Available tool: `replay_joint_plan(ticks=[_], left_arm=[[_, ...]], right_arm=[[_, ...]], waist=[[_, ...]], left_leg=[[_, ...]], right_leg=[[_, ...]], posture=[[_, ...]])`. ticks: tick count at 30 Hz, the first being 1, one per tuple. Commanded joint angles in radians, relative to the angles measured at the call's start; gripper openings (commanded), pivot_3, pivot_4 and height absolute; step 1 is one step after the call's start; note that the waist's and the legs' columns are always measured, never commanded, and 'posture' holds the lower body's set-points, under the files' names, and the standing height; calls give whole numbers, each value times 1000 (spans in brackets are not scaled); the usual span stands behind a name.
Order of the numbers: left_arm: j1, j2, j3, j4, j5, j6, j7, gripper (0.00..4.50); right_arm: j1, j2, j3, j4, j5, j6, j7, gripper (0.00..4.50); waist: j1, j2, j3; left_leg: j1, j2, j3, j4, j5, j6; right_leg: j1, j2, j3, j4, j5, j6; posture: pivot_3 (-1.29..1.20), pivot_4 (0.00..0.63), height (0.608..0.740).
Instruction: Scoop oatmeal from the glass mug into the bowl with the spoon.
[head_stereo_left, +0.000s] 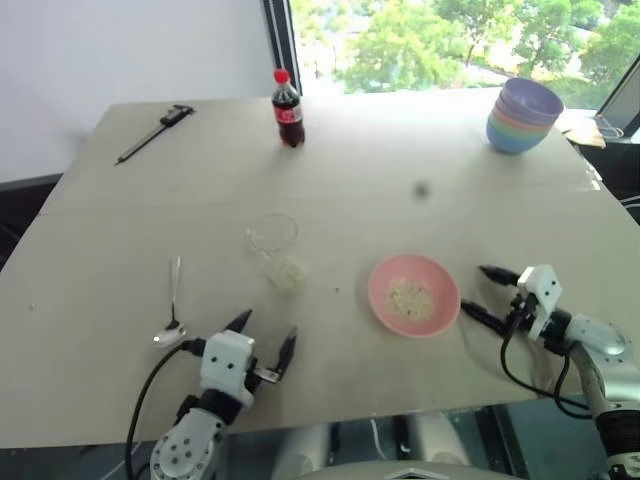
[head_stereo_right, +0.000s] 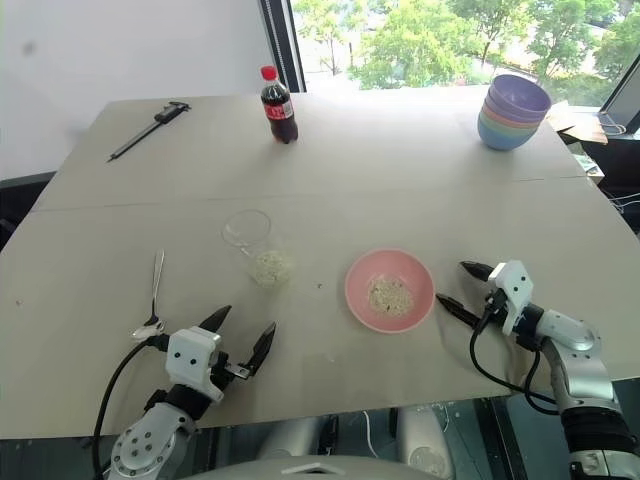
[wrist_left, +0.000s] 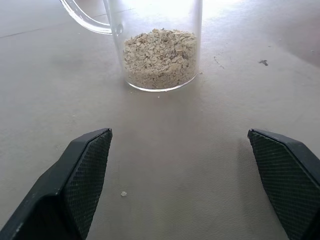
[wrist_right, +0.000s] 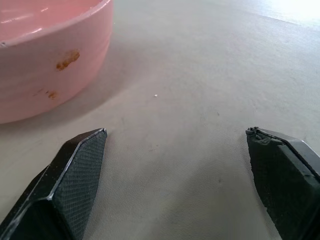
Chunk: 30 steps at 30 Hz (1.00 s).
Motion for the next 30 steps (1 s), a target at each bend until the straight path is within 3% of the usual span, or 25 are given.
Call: replay_joint_plan(ticks=[1,22,30], left_arm=[[15,7,-2,21,13,-2,-2,4500],[25,-3,21,0,13,-5,19,4500],[9,-23,120,-116,16,93,114,4500]], right_arm=[[-9,-5,5,15,-4,6,6,4491],[-75,-10,-4,54,5,28,26,4491],[-170,-31,-81,56,105,151,13,4491]], waist=[[0,0,0],[0,1,1],[0,1,4]], left_leg=[[0,0,0,0,0,0],[0,0,0,0,0,0],[-2,0,-1,0,0,0]], right_leg=[[0,0,0,0,0,0],[-1,0,0,0,0,0],[-1,0,-1,0,0,0]], posture=[[0,150,740],[0,150,740],[0,150,740]])
